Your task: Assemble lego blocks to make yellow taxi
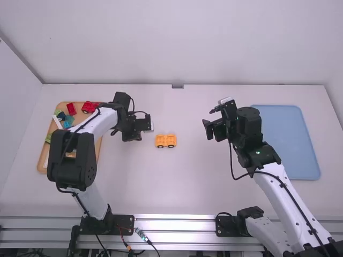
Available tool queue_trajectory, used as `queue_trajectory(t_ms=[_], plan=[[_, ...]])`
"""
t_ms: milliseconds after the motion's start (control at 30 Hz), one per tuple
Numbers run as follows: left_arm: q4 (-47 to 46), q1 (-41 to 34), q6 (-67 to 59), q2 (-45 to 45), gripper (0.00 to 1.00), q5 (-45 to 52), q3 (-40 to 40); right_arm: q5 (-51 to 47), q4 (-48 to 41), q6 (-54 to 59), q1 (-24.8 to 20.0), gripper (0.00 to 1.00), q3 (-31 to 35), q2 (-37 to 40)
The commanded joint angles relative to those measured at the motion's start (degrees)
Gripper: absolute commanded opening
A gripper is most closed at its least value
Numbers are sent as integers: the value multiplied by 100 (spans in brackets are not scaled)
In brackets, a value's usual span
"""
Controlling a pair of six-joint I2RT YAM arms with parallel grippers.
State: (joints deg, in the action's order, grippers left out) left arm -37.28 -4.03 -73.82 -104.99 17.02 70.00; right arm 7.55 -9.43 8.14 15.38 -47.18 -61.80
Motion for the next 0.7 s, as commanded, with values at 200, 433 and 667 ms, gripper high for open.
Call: queue_trajectory(t_ms=[200,433,667], plan=[[763,-2,-138,-3,19,312,-703,17,-9,96,0,99,-162,94],[933,-20,-15,-5,8,415,-795,15,-33,94,0,99,-162,94],[925,7,81,-5,5,474,-762,17,-52,94,0,99,-162,92]])
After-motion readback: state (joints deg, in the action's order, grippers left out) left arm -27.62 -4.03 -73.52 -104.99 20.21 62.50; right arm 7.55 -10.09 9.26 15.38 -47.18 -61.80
